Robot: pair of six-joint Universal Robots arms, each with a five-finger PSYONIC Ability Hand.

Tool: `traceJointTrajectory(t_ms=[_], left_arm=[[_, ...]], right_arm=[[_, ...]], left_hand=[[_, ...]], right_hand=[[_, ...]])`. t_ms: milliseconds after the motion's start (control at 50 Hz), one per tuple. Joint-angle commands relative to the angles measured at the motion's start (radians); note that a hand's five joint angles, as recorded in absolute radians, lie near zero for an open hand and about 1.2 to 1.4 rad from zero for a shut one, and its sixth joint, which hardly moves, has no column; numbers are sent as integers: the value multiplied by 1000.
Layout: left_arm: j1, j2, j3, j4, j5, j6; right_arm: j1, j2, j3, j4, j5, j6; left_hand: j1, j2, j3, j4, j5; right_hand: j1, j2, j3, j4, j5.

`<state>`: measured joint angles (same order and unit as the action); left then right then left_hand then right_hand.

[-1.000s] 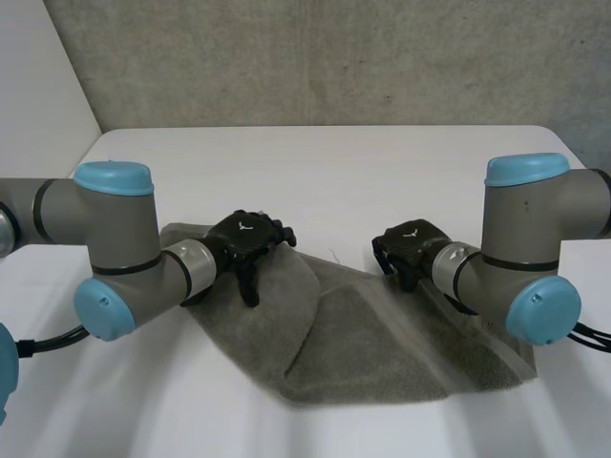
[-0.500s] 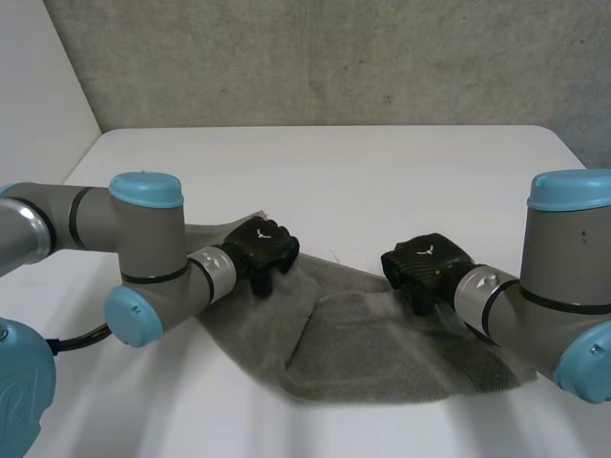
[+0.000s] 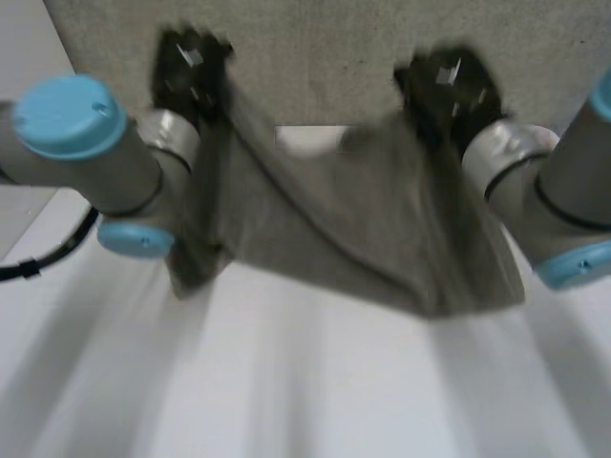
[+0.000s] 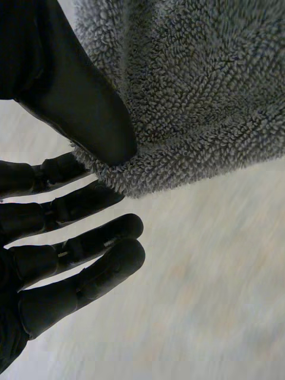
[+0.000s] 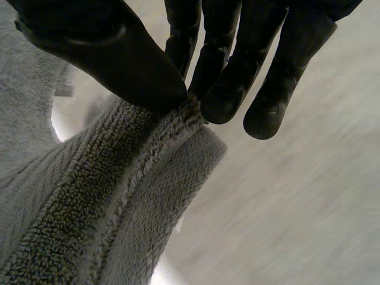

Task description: Fold the towel.

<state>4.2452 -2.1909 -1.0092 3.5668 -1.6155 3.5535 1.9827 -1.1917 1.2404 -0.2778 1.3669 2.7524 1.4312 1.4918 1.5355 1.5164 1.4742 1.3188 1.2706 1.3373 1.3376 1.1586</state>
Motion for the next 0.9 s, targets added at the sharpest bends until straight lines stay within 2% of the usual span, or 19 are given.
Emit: traceJointTrajectory(t_ms=[20, 120, 160, 240, 280, 320, 340, 380, 440, 500, 540, 560, 600, 660, 700, 720, 760, 900], left_arm=[[15, 148, -74, 132, -78, -119], [15, 198, -210, 122, -73, -122], [16, 226, -326, 87, -72, -117], [16, 244, -440, 21, -57, -114], [16, 250, -497, -16, -43, -108], [18, 258, -612, -78, -12, -79], [18, 258, -612, -79, -12, -79], [21, 258, -719, -111, 0, -30], [22, 257, -805, -123, 3, 8], [15, 258, -838, -125, 3, 16], [2, 273, -879, -131, 0, 18], [2, 273, -879, -131, 0, 18], [-36, 321, -902, -161, 6, 18], [-62, 344, -910, -180, 9, 21], [-96, 390, -908, -215, 8, 25], [-96, 390, -908, -215, 8, 25], [-102, 443, -896, -243, 8, 27], [-52, 468, -801, -247, 13, 51]], right_arm=[[-15, -89, 10, -189, 0, 59], [-16, -91, 24, -77, -61, 56], [-21, -86, 37, 56, -126, 47], [-54, -81, 71, 190, -161, -11], [-79, -78, 103, 250, -173, -68], [-106, -75, 172, 352, -184, -207], [-107, -75, 172, 353, -184, -207], [-128, -74, 258, 422, -184, -356], [-152, -72, 342, 421, -180, -440], [-157, -65, 372, 402, -176, -442], [-157, -33, 409, 367, -170, -438], [-157, -32, 409, 367, -170, -438], [-165, -17, 425, 356, -170, -436], [-166, -17, 432, 355, -170, -435], [-165, -14, 436, 342, -170, -422], [-165, -14, 436, 342, -170, -422], [-166, -14, 436, 327, -164, -412], [-166, -14, 436, 319, -153, -408]], left_hand=[[-35, -96, -139, -120, -252], [-35, -96, -139, -120, -252], [-35, -96, -139, -120, -252], [-35, -96, -139, -120, -252], [-35, -96, -139, -120, -252], [-35, -96, -139, -120, -252], [-35, -96, -139, -120, -252], [-35, -96, -139, -120, -252], [-35, -96, -139, -120, -252], [-52, -113, -157, -137, -270], [-227, -288, -332, -312, -445], [-228, -289, -333, -313, -446], [-445, -505, -549, -530, -662], [-572, -632, -676, -657, -789], [-963, -1024, -1068, -1048, -1181], [-965, -1026, -1070, -1050, -1183], [-1228, -1289, -1333, -1314, -1446], [-1238, -1299, -1343, -1323, -1456]], right_hand=[[77, 126, 59, 59, 63], [77, 126, 59, 59, 63], [77, 126, 59, 59, 63], [77, 126, 59, 59, 63], [77, 126, 59, 59, 63], [77, 126, 59, 59, 63], [77, 126, 59, 59, 63], [77, 126, 59, 59, 63], [77, 126, 59, 59, 63], [77, 126, 59, 59, 63], [77, 126, 59, 59, 63], [77, 126, 59, 59, 63], [77, 126, 59, 59, 63], [77, 126, 59, 59, 63], [77, 126, 59, 59, 63], [77, 126, 59, 59, 63], [77, 126, 59, 59, 63], [77, 126, 59, 59, 63]])
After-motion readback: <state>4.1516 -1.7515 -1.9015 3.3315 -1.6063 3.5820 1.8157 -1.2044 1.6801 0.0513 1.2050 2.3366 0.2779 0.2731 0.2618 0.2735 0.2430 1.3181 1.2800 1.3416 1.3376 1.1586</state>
